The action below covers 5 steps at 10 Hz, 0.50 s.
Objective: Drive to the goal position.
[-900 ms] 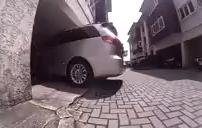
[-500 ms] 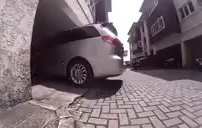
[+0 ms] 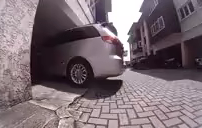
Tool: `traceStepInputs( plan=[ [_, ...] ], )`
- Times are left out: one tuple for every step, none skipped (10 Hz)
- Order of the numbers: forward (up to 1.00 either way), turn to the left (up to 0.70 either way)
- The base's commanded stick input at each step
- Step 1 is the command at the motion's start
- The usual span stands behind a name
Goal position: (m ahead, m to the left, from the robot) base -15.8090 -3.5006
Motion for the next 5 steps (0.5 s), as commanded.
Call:
traceStepInputs(
  plan=[
    [0.00,-0.70],
    [0.00,-0.70],
    [0.00,-0.70],
    [0.00,-0.70],
    [0.00,-0.70]
  ],
)
